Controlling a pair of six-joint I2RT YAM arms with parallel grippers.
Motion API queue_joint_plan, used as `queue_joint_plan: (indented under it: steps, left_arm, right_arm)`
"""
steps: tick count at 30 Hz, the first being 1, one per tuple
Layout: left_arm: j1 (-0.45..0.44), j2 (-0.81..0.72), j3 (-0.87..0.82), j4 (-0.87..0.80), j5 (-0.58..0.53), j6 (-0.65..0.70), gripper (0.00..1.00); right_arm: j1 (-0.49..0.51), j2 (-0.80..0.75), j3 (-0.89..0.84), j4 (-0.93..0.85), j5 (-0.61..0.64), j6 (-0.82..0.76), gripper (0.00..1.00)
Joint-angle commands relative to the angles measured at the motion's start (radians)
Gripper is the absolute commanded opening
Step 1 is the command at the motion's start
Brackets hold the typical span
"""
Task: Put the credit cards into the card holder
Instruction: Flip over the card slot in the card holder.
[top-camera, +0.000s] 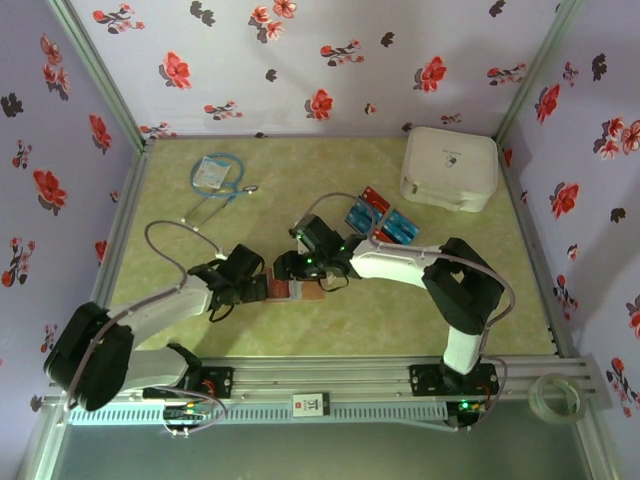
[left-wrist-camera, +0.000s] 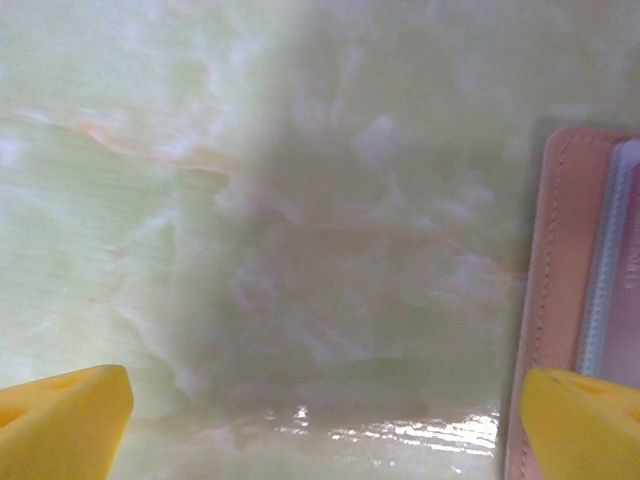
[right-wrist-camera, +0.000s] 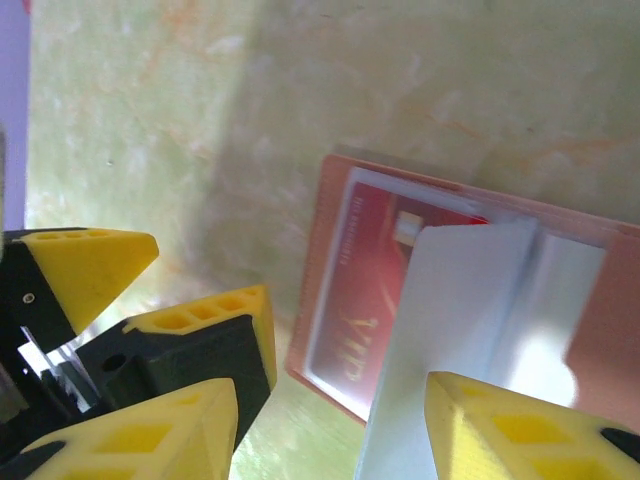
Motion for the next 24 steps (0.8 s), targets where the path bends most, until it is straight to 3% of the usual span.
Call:
queue_joint_plan:
  steps: [1,6,12,24]
  left_arm:
    - [0.014,-0.101,0.016,-0.082,-0.098,-0.048,1.00]
    - [0.024,-0.214,0.016,-0.129,-0.155,-0.081,1.00]
    - [0.026,-0.221,0.018,-0.154,-0.156,-0.075,1.00]
    - [0.026,-0.188,-0.001,-0.122,-0.131,-0.046,1.00]
  right_arm:
    - [0.022,0.061,0.047,0.033,-0.027,0.038,0.52]
    - [0.035,0.154,0.073,0.130,-0.048,0.089,0.52]
    - [0.036,0.205,0.080,0.182,-0.054,0.118,0.52]
    - [0.004,0.081,0.061,0.103,-0.025,0.054,0.52]
